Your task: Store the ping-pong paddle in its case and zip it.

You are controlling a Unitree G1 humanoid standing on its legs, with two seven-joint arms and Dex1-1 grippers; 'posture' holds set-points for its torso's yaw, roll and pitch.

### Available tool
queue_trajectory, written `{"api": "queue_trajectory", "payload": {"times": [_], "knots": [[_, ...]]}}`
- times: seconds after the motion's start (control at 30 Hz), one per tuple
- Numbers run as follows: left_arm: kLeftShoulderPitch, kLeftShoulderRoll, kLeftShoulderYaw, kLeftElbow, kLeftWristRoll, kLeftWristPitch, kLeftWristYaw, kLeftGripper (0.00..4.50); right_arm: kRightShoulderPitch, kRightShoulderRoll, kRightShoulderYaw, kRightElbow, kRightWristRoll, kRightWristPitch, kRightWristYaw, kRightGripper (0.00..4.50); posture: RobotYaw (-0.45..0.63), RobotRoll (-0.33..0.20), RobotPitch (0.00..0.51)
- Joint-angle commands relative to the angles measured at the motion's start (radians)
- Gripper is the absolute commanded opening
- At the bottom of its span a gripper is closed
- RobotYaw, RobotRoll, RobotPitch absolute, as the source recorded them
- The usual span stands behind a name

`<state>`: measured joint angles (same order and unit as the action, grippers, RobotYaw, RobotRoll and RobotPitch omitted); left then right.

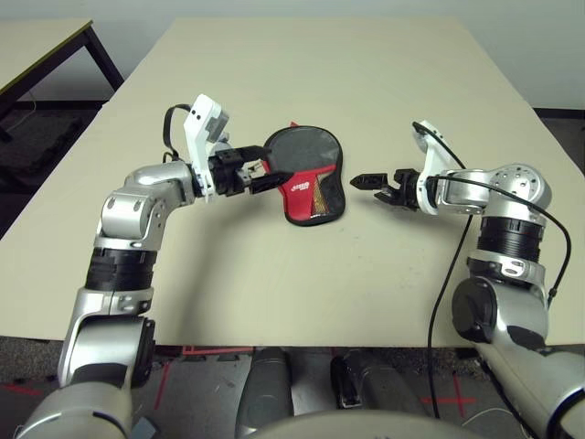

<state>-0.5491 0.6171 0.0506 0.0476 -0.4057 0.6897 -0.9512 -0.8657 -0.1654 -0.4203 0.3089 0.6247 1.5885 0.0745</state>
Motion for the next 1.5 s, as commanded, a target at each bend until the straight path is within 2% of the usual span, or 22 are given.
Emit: {"api": "queue_trajectory", "payload": {"times": [0.03, 0.63, 1.0, 1.2, 1.47, 1.5], "knots": [[0.012, -0.003, 0.003, -0.042, -0.022, 0.021, 0.018, 4.5, -0.025, 0.022, 0.013, 0.07, -0.048, -0.009, -0.005, 4.49, 0.22, 0.0, 0.082], [-0.021, -0.023, 0.005, -0.037, -0.048, 0.027, 0.064, 4.5, -0.111, 0.167, -0.024, 0.287, -0.129, -0.128, -0.043, 4.49, 0.23, 0.0, 0.087], [-0.031, -0.028, 0.011, -0.026, -0.05, 0.022, 0.073, 4.5, -0.182, 0.26, -0.155, 0.425, -0.106, -0.162, -0.104, 4.49, 0.23, 0.0, 0.09], [-0.032, -0.031, 0.012, -0.024, -0.049, 0.021, 0.078, 4.5, -0.221, 0.262, -0.182, 0.512, -0.105, -0.22, -0.107, 4.49, 0.24, 0.0, 0.091], [-0.024, -0.029, 0.017, -0.02, -0.048, 0.015, 0.08, 4.5, -0.219, 0.25, -0.221, 0.551, -0.075, -0.264, -0.123, 4.49, 0.24, 0.0, 0.095], [-0.024, -0.029, 0.017, -0.019, -0.048, 0.015, 0.08, 4.5, -0.219, 0.251, -0.229, 0.551, -0.067, -0.262, -0.127, 4.34, 0.24, 0.0, 0.095]]}}
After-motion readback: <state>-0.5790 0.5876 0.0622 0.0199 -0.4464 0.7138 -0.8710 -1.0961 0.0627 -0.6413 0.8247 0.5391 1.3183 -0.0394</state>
